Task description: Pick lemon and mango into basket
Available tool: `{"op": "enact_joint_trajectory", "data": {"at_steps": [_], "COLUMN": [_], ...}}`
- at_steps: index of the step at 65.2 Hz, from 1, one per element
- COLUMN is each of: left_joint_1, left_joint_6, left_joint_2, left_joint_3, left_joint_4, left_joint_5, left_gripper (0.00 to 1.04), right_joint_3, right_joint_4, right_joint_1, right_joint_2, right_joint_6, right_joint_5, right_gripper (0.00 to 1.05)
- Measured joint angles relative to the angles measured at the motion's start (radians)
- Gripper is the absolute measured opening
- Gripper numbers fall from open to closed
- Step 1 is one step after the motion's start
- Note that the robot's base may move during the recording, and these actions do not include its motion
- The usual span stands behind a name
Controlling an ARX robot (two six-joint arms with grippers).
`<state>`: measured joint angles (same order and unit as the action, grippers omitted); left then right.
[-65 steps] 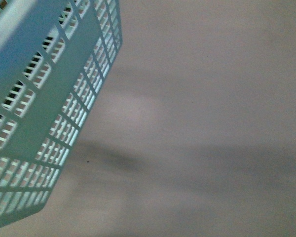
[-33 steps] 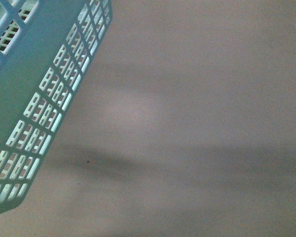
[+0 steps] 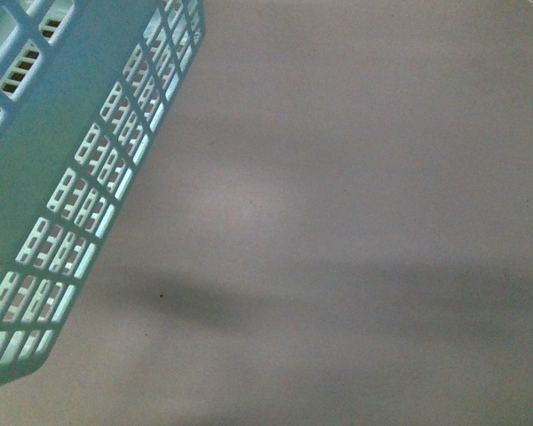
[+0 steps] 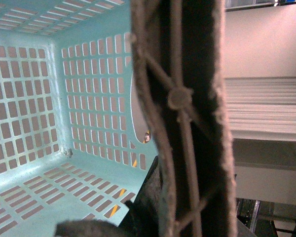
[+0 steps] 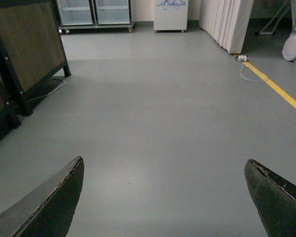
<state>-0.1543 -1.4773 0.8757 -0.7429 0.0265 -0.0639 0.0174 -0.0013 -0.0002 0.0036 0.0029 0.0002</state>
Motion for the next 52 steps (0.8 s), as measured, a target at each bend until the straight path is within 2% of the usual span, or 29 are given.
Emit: {"op": "enact_joint_trajectory", "data": {"at_steps": [52], "left_joint_1": [0.000], "left_joint_6": [0.000], "left_joint_2": [0.000], "left_joint_3": [0.000], "left_joint_4": [0.000], "left_joint_5": [0.000], "left_gripper": [0.05], "right_joint_3": [0.000], "right_joint_4": [0.000], "right_joint_1": [0.000], "right_joint_2": [0.000], "right_joint_6": [0.000], "right_joint_5": [0.000], "right_gripper": [0.96]}}
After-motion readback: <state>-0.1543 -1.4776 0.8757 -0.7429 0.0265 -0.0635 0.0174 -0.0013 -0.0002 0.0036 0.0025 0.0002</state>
